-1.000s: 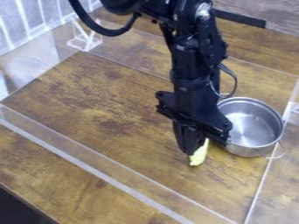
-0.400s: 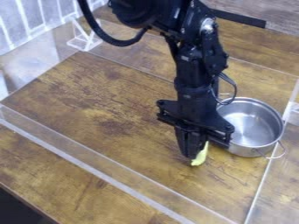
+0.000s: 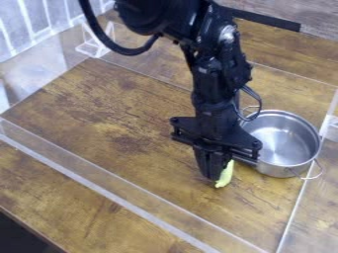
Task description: Move the green spoon to the right
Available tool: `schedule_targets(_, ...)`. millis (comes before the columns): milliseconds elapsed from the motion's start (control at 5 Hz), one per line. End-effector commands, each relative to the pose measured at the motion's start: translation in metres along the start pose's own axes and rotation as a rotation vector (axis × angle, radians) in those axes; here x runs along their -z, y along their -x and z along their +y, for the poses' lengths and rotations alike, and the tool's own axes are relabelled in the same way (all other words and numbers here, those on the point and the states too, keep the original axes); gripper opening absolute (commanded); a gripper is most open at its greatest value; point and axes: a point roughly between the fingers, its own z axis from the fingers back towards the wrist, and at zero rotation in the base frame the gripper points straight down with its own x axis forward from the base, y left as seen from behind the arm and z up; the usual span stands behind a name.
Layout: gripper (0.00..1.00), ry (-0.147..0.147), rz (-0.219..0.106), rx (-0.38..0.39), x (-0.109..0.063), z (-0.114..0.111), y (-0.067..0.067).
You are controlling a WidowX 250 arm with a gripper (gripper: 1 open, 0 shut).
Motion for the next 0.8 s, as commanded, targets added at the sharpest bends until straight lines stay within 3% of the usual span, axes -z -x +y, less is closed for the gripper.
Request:
schedule_targets(0, 0.00, 0.017, -0.031, 0.082, -0.0132, -0.0033, -0.0011)
schedule_targets(200, 0.00, 0.021, -0.017, 0.136, -0.0112, -0.0008, -0.0005)
schedule_targets(600, 0.00, 0.019, -0.005, 0.089, -0.0140, -0.0048, 0.0079)
